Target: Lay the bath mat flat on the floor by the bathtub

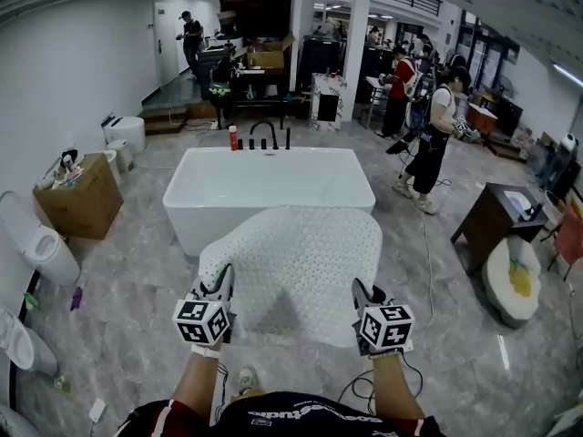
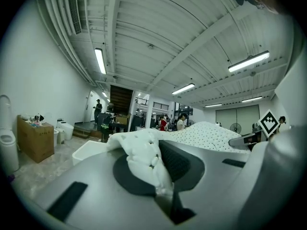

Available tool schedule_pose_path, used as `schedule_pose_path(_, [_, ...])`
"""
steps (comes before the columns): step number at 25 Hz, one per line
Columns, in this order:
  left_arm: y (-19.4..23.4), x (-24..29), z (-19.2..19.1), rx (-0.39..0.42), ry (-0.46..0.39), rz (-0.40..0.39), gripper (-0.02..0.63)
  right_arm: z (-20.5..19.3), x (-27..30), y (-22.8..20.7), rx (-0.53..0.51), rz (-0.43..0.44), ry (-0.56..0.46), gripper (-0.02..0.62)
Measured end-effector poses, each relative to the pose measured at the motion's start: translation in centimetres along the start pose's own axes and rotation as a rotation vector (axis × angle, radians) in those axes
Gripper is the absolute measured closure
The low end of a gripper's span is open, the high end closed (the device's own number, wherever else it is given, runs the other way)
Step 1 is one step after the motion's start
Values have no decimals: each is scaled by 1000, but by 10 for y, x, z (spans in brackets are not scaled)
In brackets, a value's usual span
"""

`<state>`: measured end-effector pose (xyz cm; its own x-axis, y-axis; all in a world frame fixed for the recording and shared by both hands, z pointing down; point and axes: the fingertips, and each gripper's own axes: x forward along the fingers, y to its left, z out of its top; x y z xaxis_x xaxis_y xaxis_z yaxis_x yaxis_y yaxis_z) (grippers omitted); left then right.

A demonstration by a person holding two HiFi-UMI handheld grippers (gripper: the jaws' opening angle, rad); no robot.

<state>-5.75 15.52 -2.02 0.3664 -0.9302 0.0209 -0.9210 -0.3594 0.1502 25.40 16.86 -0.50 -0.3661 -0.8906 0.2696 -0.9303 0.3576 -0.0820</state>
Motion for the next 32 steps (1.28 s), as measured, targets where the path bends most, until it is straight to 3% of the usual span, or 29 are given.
schedule_pose_path(32, [192, 89, 46, -7, -25, 28, 568, 59, 198, 82, 2, 26, -19, 548])
